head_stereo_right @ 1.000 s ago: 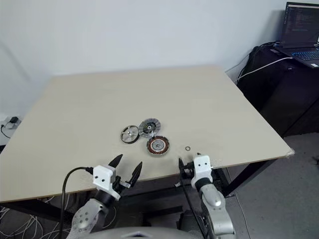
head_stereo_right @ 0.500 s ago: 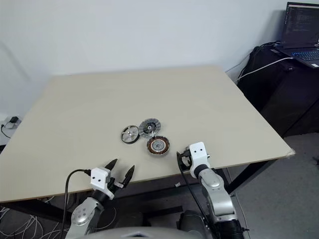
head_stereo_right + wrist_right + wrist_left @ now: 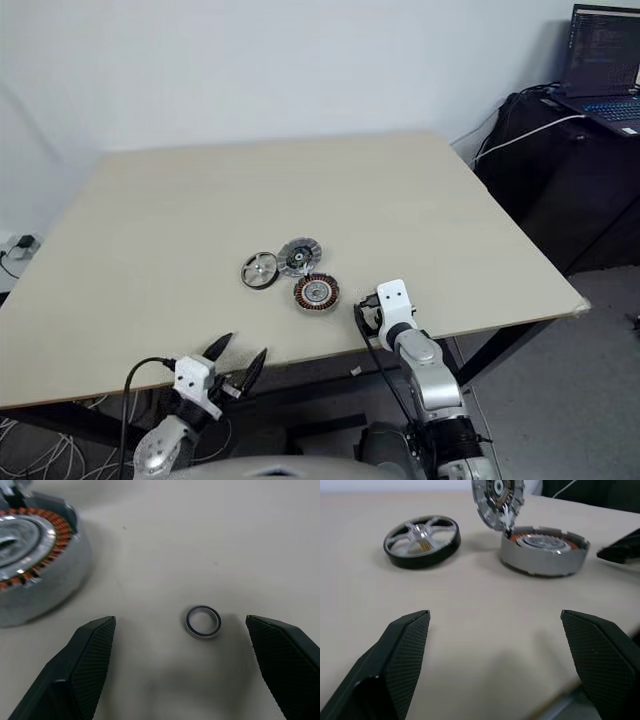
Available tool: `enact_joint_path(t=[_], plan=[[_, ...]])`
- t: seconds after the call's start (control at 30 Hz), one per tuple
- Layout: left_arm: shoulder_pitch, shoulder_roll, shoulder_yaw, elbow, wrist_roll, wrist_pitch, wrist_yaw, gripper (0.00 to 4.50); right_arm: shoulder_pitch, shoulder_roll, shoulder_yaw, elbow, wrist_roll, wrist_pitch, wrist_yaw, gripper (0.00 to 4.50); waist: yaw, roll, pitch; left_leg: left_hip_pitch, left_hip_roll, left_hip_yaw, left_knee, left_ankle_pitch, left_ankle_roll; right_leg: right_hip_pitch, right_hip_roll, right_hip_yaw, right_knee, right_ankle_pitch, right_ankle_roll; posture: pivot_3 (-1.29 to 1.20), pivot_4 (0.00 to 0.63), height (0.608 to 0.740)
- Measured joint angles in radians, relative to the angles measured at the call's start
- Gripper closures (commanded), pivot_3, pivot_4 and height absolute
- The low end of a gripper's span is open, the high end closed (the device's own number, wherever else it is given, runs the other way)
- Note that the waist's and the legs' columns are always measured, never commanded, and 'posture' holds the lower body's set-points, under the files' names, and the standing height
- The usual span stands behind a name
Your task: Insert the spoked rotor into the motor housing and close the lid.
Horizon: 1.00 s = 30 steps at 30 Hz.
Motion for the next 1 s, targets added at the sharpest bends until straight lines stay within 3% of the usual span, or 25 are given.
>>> enact_joint_path(t=[0.4, 0.53, 0.83, 1.0], plan=[[0.095, -0.013, -0.083, -0.344, 0.045, 0.167, 0.092, 0.06, -0.082, 0.002, -0.02, 0.116, 0.018, -0.033, 0.001, 0.0, 0.0, 0.001, -0.001, 0.001, 0.0, 0.0, 0.0, 0.0, 0.001, 0.0, 0.0, 0.0, 0.0, 0.001, 0.0, 0.0, 0.0, 0.74], [0.1, -0.022, -0.113, -0.425, 0.065, 0.244, 0.136, 0.0, -0.093, 0.002, -0.028, 0.13, 0.019, -0.035, -0.001, 0.94, 0.0, 0.002, -0.001, 0.001, 0.0, 0.001, 0.0, 0.0, 0.001, 0.0, 0.0, 0.0, 0.0, 0.001, 0.0, 0.0, 0.0, 0.74], [0.103, -0.032, -0.17, -0.514, 0.101, 0.344, 0.2, 0.0, -0.093, 0.008, -0.027, 0.127, 0.019, -0.032, 0.004, 3.81, 0.0, 0.002, -0.001, 0.0, 0.0, 0.001, 0.0, 0.0, 0.001, 0.0, 0.001, 0.001, 0.0, 0.001, 0.0, 0.0, 0.0, 0.74], [0.116, -0.019, -0.185, -0.567, 0.117, 0.376, 0.218, 0.0, -0.077, 0.013, -0.018, 0.093, 0.019, -0.027, 0.013, 3.81, 0.0, 0.003, 0.0, 0.0, 0.0, 0.001, 0.0, 0.0, 0.001, -0.001, 0.001, 0.001, 0.0, 0.001, 0.0, 0.0, 0.0, 0.74]])
